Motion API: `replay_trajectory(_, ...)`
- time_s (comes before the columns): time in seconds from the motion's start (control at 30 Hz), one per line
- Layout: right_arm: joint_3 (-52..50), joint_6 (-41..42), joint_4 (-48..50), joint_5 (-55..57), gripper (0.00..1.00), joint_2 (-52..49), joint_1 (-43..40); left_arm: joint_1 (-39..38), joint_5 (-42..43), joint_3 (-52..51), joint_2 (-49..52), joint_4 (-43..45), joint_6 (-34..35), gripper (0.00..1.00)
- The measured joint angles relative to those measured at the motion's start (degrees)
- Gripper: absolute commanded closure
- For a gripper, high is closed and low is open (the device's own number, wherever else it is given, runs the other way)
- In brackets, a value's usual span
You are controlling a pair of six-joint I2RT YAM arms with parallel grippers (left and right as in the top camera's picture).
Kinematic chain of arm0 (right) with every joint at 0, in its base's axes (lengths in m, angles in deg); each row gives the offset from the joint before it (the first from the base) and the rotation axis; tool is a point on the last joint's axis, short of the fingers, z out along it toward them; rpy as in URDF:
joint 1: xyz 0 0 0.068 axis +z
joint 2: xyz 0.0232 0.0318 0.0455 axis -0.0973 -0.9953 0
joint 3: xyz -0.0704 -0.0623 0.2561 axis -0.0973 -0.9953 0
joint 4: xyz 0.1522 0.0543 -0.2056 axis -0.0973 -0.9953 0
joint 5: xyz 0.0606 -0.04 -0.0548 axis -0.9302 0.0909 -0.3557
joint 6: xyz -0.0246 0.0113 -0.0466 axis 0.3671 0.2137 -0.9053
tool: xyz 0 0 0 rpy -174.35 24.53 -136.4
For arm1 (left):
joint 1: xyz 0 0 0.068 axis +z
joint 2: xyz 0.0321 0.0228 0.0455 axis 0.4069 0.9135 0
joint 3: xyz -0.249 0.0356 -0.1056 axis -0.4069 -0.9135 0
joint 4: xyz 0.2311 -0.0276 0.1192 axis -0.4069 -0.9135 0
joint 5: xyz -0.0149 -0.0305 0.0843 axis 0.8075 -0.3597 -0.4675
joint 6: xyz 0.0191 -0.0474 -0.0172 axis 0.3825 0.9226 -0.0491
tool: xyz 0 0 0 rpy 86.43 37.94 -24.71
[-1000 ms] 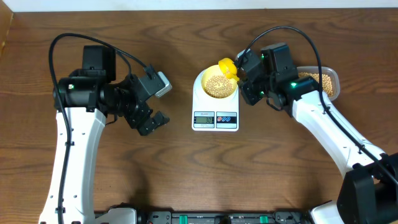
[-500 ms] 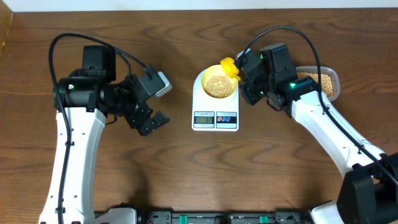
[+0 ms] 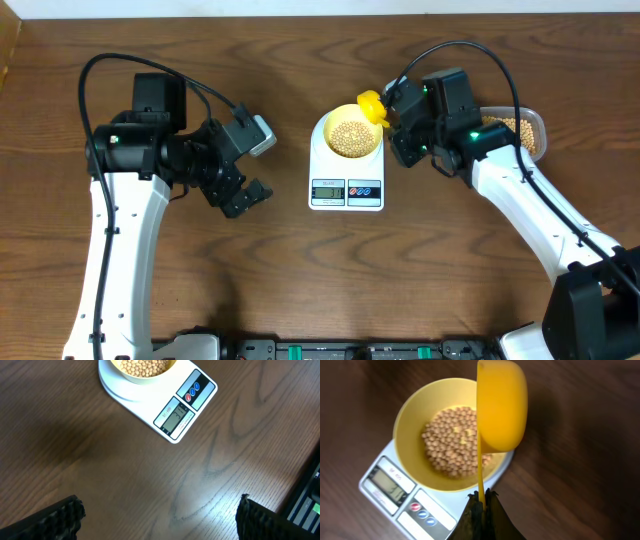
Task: Scoop item into bowl and weigh 50g on scale
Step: 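Move the empty scoop right back over the chickpea tub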
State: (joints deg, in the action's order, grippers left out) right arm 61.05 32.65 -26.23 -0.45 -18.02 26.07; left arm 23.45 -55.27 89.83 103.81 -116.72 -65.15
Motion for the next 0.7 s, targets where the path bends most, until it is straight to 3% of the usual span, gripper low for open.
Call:
replay_trajectory(0.3,0.00,0.00,0.24,3.41,0.99,0.63,-2.34,0.00,0.00,0.00,0.00,0.00,0.00,0.01)
replay_trajectory(0.53,0.00,0.09,-0.63,4.81,0.99,9.07,-10.95,0.00,0.00,0.00,0.00,0.00,0.00,0.01)
replay_trajectory(0.7,0.61,0.11,-8.70,6.62,0.99,15.13,-17.86,0.00,-0.02,0.00,0.00,0.00,0.00,0.01)
